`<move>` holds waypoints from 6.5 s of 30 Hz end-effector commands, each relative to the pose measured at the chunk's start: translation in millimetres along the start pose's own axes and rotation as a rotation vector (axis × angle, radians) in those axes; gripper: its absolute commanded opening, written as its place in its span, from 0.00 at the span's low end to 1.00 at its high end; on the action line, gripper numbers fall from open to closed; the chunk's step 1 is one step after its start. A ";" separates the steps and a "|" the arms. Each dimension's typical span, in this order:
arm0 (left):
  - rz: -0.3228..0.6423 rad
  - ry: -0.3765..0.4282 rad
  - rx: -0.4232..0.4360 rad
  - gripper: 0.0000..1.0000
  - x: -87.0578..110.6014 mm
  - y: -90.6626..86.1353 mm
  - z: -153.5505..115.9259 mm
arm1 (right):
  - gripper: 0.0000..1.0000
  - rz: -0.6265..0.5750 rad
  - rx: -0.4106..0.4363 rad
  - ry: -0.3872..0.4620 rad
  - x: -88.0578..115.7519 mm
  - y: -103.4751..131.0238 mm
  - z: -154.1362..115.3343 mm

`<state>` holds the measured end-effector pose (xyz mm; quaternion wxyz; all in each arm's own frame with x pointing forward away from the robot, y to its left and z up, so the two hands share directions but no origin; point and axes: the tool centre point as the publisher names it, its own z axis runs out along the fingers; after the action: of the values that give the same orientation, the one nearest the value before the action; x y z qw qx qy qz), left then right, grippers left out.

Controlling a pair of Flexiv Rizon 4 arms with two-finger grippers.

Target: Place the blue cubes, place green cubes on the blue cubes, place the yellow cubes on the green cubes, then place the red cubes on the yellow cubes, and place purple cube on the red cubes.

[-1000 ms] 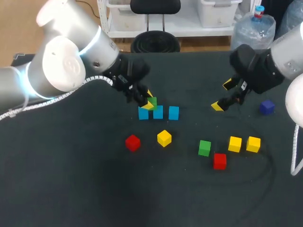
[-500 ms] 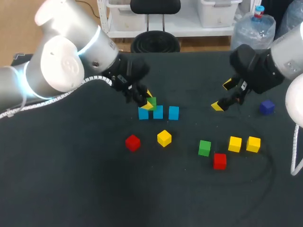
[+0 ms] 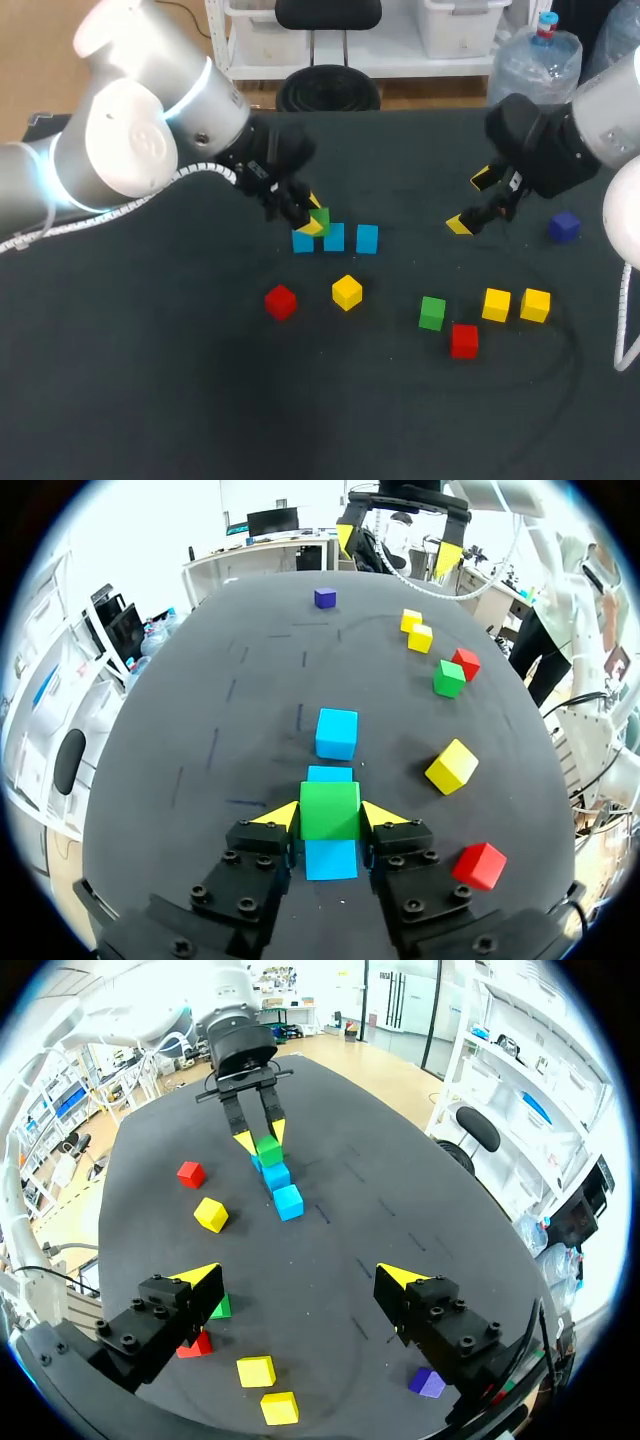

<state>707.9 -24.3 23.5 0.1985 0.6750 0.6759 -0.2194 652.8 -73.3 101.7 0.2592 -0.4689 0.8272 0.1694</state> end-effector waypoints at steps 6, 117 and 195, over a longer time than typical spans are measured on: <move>-0.004 0.003 -0.002 0.00 0.1 -1.1 -0.7 | 1.00 0.001 0.005 0.001 0.1 1.2 -0.3; -0.404 -0.321 -0.161 1.00 41.1 -95.5 -82.6 | 1.00 0.001 0.005 0.001 0.1 1.2 -0.3; -0.404 -0.321 -0.161 1.00 41.1 -95.5 -82.6 | 0.94 -0.205 -0.233 0.307 80.3 89.6 75.2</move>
<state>615.3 56.1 72.4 0.3047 0.4655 0.7735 -0.3036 557.3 -46.5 -0.4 0.0939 -0.5965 0.7812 0.1584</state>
